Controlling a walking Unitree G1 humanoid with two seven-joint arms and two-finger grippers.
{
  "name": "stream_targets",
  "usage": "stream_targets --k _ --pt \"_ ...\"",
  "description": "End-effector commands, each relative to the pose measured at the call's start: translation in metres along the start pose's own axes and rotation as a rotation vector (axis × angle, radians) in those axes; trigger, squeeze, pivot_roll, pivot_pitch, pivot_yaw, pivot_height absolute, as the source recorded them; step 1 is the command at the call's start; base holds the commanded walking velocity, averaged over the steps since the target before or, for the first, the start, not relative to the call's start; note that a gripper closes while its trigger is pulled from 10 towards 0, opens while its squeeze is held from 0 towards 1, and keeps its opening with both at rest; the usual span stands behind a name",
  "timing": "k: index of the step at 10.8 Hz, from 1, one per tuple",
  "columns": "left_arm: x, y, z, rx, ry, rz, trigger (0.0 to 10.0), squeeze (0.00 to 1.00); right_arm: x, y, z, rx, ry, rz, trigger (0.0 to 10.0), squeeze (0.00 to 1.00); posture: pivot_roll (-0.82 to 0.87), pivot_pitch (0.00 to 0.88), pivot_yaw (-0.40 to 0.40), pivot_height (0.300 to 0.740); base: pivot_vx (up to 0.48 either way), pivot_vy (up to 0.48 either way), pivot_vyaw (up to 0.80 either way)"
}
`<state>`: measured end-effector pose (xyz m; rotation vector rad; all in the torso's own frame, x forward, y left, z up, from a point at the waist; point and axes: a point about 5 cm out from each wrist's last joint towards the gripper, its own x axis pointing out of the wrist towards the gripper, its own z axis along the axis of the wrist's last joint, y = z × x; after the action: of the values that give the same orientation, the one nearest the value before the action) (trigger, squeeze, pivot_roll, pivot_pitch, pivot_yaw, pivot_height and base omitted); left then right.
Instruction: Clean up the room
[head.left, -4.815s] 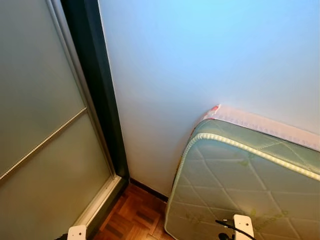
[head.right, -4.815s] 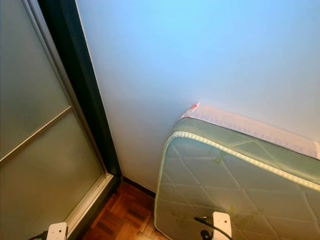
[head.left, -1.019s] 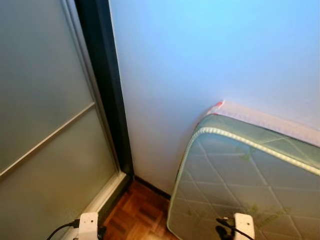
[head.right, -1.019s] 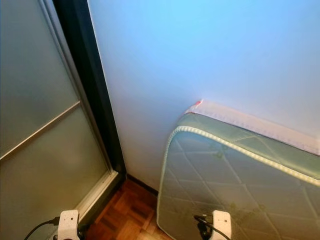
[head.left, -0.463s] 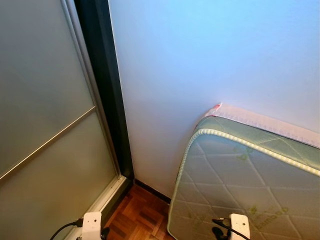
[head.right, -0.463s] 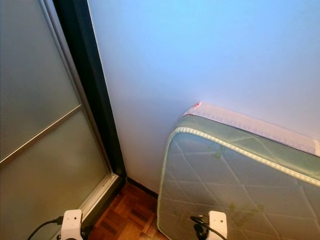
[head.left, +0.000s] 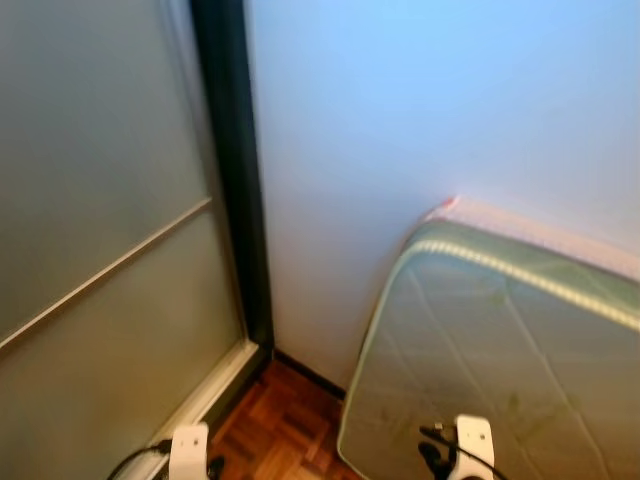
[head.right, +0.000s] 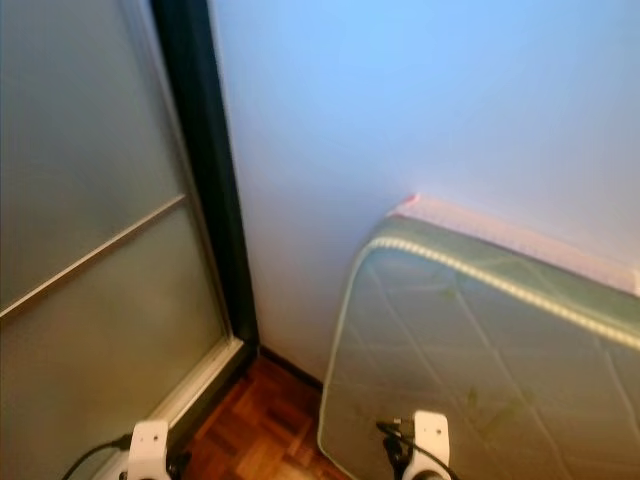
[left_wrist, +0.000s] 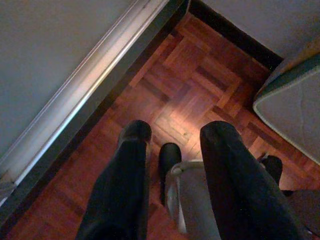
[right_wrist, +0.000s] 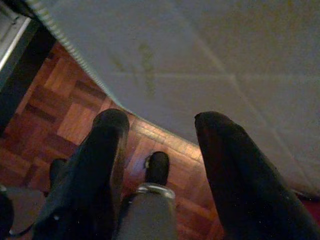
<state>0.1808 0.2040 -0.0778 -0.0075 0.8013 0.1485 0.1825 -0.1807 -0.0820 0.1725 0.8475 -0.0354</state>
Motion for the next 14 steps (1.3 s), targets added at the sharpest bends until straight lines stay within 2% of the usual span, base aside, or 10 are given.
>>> stream_targets --k 1,5,9,14 --pt "-0.001 0.000 -0.005 0.002 0.028 -0.003 10.0 0.00 -0.001 -0.004 -0.003 0.007 0.017 -0.011 10.0 0.00 0.20 0.000 -0.060 0.740 -0.285 0.000 0.00" --pt "0.001 -0.002 -0.001 0.008 0.028 -0.005 10.0 0.00 -0.001 -0.008 0.001 0.028 0.006 -0.022 10.0 0.00 0.20 0.000 -0.068 0.740 -0.284 0.000 0.00" --pt "0.001 -0.002 0.000 -0.008 0.024 0.002 10.0 0.00 0.001 -0.008 0.009 0.059 -0.017 -0.020 10.0 0.00 0.21 0.000 -0.077 0.740 0.000 0.000 0.00" --pt "0.001 -0.001 -0.001 -0.015 0.030 0.008 10.0 0.00 0.001 -0.010 0.008 0.057 0.005 -0.027 10.0 0.00 0.22 0.000 -0.084 0.740 0.000 0.000 -0.80"
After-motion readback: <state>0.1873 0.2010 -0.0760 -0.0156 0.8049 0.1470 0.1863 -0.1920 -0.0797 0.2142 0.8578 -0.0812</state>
